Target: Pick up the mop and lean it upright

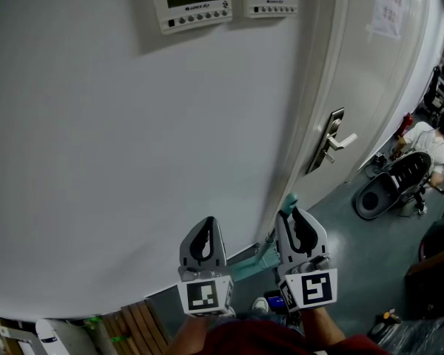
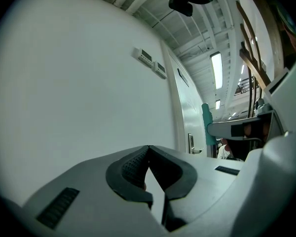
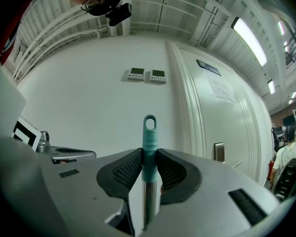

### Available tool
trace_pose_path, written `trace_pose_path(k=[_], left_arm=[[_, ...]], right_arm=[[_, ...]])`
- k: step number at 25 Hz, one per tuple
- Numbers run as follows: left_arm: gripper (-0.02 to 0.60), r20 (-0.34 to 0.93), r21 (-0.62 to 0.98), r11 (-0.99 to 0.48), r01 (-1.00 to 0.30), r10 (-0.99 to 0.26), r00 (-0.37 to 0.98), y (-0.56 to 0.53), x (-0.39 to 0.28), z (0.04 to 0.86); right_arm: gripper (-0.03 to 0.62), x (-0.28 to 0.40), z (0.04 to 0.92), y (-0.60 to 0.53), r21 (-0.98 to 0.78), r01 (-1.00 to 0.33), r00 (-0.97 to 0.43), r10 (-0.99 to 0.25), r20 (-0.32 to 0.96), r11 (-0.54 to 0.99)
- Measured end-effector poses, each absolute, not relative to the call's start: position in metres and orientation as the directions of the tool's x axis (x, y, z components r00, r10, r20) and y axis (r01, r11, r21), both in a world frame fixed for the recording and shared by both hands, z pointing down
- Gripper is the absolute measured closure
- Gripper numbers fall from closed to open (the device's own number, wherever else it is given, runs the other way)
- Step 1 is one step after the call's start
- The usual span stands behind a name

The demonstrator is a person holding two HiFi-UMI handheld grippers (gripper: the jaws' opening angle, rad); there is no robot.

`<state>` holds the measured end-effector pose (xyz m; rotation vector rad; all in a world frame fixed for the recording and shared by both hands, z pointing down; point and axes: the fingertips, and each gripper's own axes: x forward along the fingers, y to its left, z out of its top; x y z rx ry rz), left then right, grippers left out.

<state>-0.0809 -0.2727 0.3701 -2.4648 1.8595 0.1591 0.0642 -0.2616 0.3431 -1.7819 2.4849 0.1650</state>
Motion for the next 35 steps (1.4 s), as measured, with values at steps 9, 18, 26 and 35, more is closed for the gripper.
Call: trace_pose_path(k=[9, 18, 26, 35], left_arm=[[0.566, -0.118, 0.019, -0.279, -0.96, -0.954, 0.275, -0.272, -0.082, 0.366], [0.568, -0.133, 0.022, -0.292, -0.956, -0.949, 0.286, -0.271, -0.077, 0.362], [0.568, -0.131, 0.023, -0.289, -0.957, -0.95, 0.284, -0.27, -0.077, 0.362], [0.568, -0.136, 0.018, -0.288, -0.957, -0.949, 0.283, -0.268, -0.077, 0.358]], right_arm=[[0.488, 0.062, 0.343, -0.262, 0.04, -0.947, -0.322, -0.938, -0.126, 0.319], [0.488, 0.061, 0.342, -0.262, 0.033, -0.946, -0.324, -0.937, -0.13, 0.322], [0.488, 0.063, 0.338, -0.261, 0.034, -0.948, -0.318, -0.937, -0.143, 0.317], [0.488, 0.062, 0.343, -0.261, 0.059, -0.948, -0.319, -0.939, -0.125, 0.314]])
